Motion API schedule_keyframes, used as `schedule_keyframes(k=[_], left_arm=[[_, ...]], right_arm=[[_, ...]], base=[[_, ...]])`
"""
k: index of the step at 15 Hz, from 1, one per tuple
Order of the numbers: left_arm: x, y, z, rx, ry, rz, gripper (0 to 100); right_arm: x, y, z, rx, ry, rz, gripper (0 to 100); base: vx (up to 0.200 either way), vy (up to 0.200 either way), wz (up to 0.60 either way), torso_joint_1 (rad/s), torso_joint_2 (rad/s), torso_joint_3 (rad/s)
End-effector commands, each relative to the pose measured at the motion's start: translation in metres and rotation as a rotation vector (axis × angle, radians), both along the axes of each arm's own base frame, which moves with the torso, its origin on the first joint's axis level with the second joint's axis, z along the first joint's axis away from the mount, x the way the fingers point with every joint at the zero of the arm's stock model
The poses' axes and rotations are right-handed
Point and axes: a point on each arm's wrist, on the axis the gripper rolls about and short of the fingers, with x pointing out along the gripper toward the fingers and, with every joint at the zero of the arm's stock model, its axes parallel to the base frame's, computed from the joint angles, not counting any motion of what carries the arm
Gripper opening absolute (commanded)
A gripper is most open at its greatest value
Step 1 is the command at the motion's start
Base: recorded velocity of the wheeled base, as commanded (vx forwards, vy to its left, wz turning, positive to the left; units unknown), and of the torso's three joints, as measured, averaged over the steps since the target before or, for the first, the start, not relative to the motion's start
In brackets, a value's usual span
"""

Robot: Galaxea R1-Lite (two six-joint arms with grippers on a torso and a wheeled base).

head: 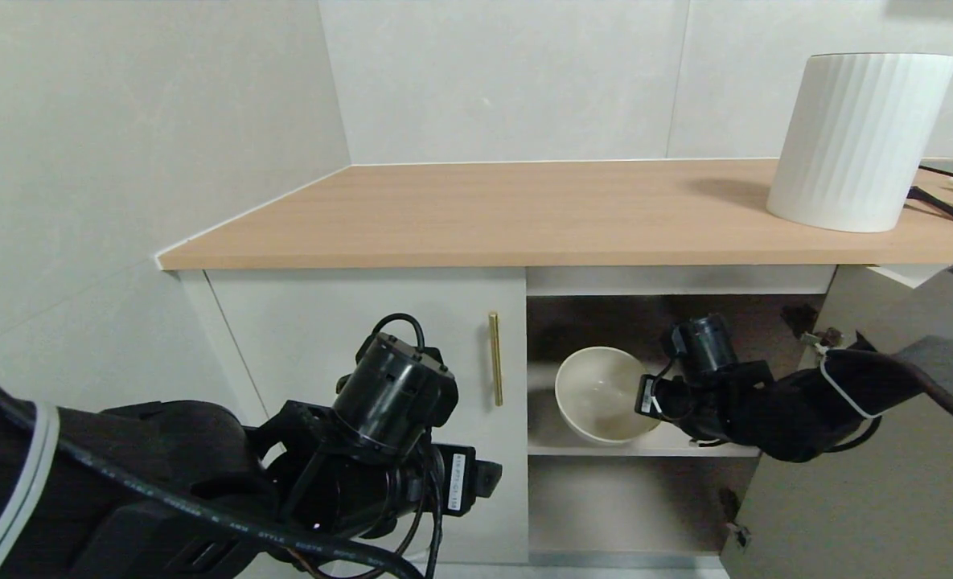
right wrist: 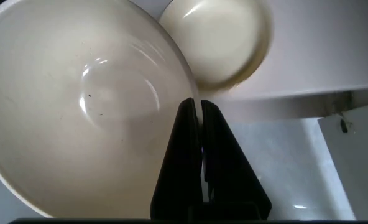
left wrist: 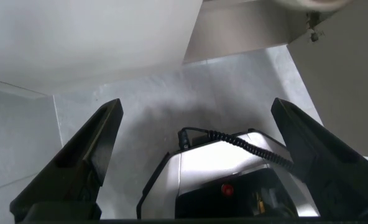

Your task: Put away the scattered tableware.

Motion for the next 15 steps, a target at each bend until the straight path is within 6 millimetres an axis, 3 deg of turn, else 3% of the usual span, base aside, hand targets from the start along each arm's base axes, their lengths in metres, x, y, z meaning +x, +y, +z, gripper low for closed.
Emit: schedule_keyframes(k=[1, 8, 15], left_arm=[[0.000, 0.000, 0.000, -0.001, -0.001, 0.001, 100], [0.001, -0.001, -0.003, 0.006, 0.007, 0.001, 100], [0.001, -0.001, -0.004, 0.010, 0.009, -0.001, 100]], right_arm=[[0.018, -0.004, -0.021, -0.004, 0.017, -0.071, 0], [0.056, -0.024, -0.049, -0.021, 0.012, -0.201, 0], [0.065, -0.029, -0.055, -0.021, 0.004, -0.231, 0]], base=[[0.000, 0.000, 0.00, 0.000, 0.00, 0.000], [0.000, 0.000, 0.00, 0.000, 0.00, 0.000], [0.000, 0.000, 0.00, 0.000, 0.00, 0.000]])
